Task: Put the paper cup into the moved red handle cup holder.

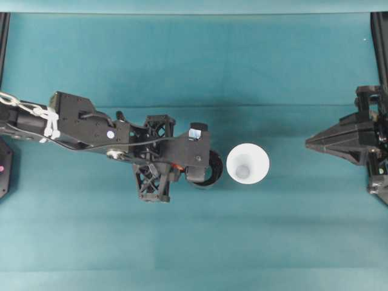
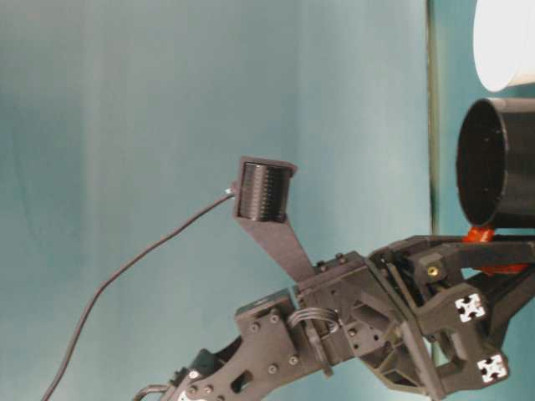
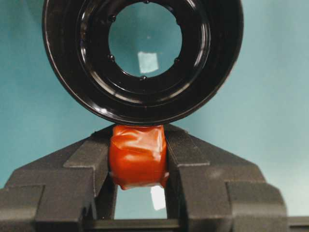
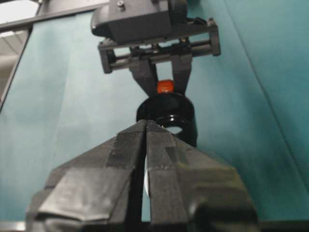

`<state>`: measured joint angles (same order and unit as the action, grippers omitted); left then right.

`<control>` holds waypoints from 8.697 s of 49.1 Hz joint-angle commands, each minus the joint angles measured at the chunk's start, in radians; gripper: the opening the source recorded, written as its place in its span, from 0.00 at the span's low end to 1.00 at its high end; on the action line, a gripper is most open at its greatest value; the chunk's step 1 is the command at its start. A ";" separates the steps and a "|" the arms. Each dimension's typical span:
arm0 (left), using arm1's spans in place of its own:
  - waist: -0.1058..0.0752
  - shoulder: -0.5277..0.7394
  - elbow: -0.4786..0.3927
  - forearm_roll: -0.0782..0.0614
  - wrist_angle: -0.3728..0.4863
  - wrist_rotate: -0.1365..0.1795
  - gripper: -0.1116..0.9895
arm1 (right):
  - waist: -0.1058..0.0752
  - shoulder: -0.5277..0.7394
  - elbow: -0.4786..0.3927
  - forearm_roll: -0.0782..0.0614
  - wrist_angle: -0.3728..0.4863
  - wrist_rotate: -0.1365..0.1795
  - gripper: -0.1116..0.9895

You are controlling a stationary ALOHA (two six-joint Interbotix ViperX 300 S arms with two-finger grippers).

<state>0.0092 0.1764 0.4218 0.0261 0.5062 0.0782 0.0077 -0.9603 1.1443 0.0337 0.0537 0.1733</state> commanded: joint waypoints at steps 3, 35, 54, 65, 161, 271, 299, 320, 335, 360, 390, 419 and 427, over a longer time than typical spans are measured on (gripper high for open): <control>0.012 0.000 0.000 0.002 -0.003 0.003 0.36 | -0.002 0.006 -0.003 0.003 -0.005 0.009 0.02; 0.026 0.000 0.064 0.002 -0.080 -0.018 0.36 | -0.002 0.000 0.012 0.003 -0.006 0.008 0.02; 0.038 -0.003 0.074 0.002 -0.092 -0.083 0.62 | -0.002 0.000 0.012 0.003 -0.006 0.009 0.02; 0.028 -0.005 0.069 0.002 -0.097 -0.084 0.99 | -0.002 0.000 0.012 0.003 0.003 0.011 0.02; -0.041 -0.775 0.430 0.002 -0.078 -0.158 0.97 | -0.124 0.934 -0.563 0.011 0.666 0.114 0.95; -0.041 -0.755 0.446 0.002 -0.084 -0.206 0.97 | -0.115 1.115 -1.032 0.017 0.867 0.144 0.00; -0.040 -0.729 0.437 0.002 -0.086 -0.206 0.97 | -0.104 1.150 -0.871 0.014 0.680 0.146 0.00; -0.035 -0.675 0.422 0.000 -0.091 -0.206 0.97 | -0.103 1.147 -0.864 0.020 0.606 0.147 0.01; -0.035 -0.672 0.422 0.000 -0.141 -0.207 0.97 | -0.094 1.147 -0.868 0.043 0.611 0.147 0.27; -0.035 -0.676 0.430 0.000 -0.153 -0.209 0.97 | -0.078 1.100 -0.876 -0.009 0.589 0.141 0.98; -0.035 -0.793 0.466 0.000 -0.150 -0.210 0.97 | -0.084 0.778 -0.741 -0.049 0.546 0.121 0.98; -0.035 -0.795 0.463 0.002 -0.150 -0.210 0.97 | -0.077 0.545 -0.469 -0.049 0.267 0.117 0.97; -0.035 -0.790 0.460 0.002 -0.150 -0.210 0.97 | -0.077 0.485 -0.410 -0.049 0.250 0.117 0.97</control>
<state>-0.0276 -0.6136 0.9004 0.0261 0.3620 -0.1304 -0.0721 -0.4449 0.7286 -0.0153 0.3145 0.2961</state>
